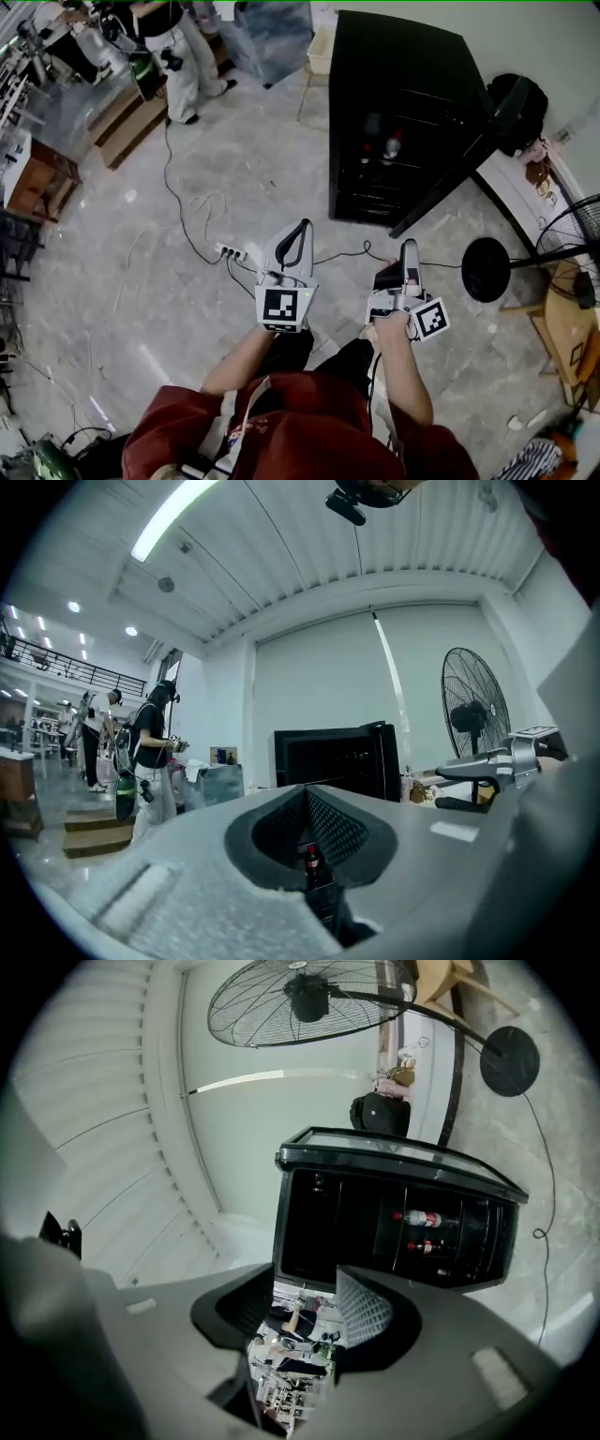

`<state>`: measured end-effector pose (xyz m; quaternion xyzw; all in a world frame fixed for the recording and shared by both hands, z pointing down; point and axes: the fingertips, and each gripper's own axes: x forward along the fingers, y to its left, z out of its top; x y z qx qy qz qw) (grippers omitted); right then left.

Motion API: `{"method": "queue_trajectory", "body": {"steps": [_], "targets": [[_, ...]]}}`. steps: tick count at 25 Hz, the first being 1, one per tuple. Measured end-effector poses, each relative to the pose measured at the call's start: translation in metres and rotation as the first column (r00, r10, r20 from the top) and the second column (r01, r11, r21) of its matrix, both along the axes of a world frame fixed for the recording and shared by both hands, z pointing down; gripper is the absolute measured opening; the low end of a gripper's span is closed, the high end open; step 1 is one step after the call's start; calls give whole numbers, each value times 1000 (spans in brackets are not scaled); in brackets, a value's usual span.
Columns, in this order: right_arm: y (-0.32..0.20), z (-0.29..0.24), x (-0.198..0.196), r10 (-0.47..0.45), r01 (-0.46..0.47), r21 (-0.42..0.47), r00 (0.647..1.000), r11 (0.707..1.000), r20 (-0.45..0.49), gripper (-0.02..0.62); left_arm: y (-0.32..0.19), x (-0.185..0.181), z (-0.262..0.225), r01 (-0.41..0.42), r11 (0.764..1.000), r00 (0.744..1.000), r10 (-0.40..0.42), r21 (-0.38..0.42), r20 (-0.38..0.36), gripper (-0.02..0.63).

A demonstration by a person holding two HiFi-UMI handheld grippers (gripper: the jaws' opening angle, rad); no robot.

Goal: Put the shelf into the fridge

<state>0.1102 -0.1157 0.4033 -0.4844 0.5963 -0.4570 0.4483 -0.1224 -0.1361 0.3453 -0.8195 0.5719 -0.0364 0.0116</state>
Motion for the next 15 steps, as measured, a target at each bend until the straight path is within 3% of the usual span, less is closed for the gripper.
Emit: {"method": "queue_trajectory", "body": {"steps": [7,15], "targets": [[5,-38,17,-163,172,43,973,984,-165,184,43,2,-24,95,995,995,-95,-3,17,5],[12,-79,23,-237,280,106,922,954,-306,184,74,18,-53,158,987,987,-158,23,1,5]]}}
